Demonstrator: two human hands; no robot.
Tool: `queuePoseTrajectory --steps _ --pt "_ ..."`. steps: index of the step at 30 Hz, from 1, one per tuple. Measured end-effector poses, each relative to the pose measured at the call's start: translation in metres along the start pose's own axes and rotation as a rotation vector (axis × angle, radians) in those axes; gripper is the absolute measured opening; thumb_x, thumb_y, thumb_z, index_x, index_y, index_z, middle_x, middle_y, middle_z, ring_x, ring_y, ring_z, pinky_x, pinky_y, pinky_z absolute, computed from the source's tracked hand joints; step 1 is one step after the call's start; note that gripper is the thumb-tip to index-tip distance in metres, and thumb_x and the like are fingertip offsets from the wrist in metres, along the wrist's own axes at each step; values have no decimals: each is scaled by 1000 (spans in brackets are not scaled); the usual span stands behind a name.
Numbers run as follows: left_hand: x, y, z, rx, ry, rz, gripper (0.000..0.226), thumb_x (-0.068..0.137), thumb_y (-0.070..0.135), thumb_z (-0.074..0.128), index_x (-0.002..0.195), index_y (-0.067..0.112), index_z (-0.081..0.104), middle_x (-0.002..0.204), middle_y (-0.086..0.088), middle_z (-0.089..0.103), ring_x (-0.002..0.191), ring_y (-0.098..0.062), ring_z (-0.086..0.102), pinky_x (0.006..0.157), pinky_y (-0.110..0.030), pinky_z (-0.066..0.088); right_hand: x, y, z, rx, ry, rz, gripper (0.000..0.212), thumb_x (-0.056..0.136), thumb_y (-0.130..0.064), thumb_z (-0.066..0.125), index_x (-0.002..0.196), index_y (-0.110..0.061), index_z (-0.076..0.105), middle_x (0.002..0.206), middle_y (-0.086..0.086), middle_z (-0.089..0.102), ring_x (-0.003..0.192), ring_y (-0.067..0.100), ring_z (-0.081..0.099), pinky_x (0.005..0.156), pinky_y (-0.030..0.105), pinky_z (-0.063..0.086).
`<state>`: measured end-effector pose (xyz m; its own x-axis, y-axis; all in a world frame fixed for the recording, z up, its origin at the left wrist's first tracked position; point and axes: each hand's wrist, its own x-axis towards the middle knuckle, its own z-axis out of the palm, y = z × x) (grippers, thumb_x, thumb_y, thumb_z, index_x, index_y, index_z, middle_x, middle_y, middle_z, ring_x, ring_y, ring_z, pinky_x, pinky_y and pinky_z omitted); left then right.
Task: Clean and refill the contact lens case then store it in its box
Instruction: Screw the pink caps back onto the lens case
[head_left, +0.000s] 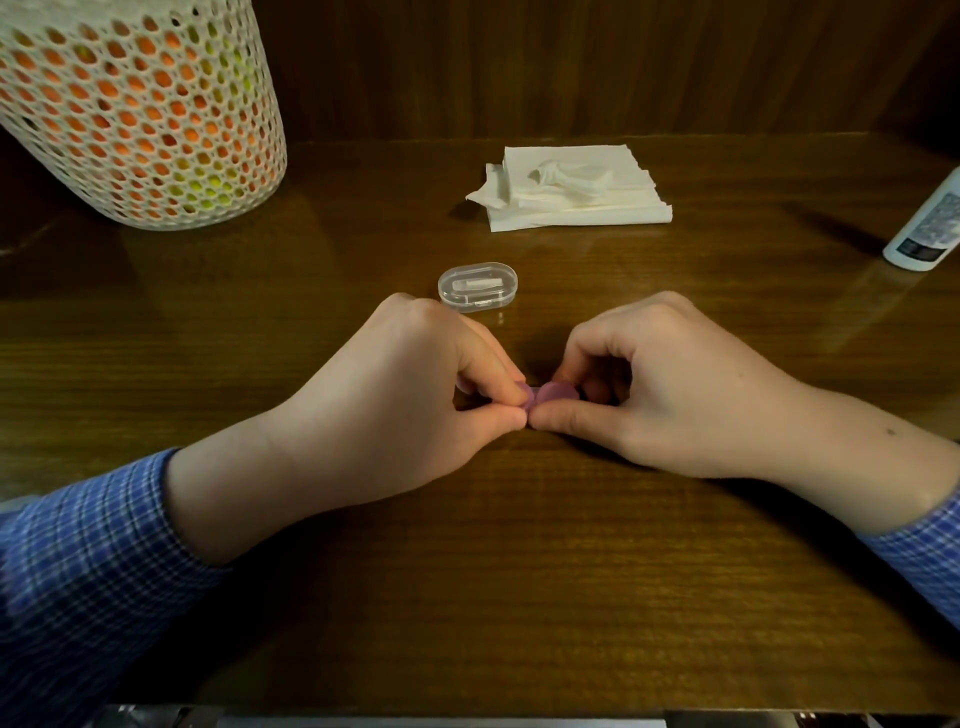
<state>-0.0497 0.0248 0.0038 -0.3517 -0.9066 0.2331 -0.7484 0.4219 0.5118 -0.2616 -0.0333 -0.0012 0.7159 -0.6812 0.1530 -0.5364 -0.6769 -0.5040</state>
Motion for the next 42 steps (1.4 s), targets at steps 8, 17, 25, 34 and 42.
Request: queuePoseTrajectory --steps 8,17,25,34,42 --pt "-1 -1 0 -7 5 4 8 83 24 84 91 26 85 97 16 78 97 8 69 87 -7 52 0 7 -10 94 -139 -44 22 86 -44 74 106 -36 77 77 -12 71 69 13 66 54 24 52" --pt "-1 0 0 0 -2 3 7 83 24 83 90 24 85 97 16 78 99 8 68 87 -7 52 1 6 -5 89 -116 -11 19 84 -45 76 99 -34 77 74 -15 71 66 11 67 55 22 52" --pt "-3 1 3 30 32 13 8 83 23 82 91 24 84 99 14 78 97 5 69 87 -10 54 -6 -3 3 -8 -28 -8 30 82 -52 64 98 -31 79 80 -17 72 72 3 65 60 17 50" --pt "-6 2 7 60 71 22 10 85 20 83 94 22 84 100 12 78 97 2 70 87 -13 55 -8 -6 7 -41 32 49 20 86 -49 70 96 -34 78 76 -16 70 71 -1 63 57 12 44" --pt "-5 0 5 64 58 37 10 86 22 82 95 23 84 102 13 78 98 4 69 89 -12 54 -4 -2 -1 39 -69 41 19 85 -45 73 100 -35 78 78 -18 72 75 -5 65 61 10 47"
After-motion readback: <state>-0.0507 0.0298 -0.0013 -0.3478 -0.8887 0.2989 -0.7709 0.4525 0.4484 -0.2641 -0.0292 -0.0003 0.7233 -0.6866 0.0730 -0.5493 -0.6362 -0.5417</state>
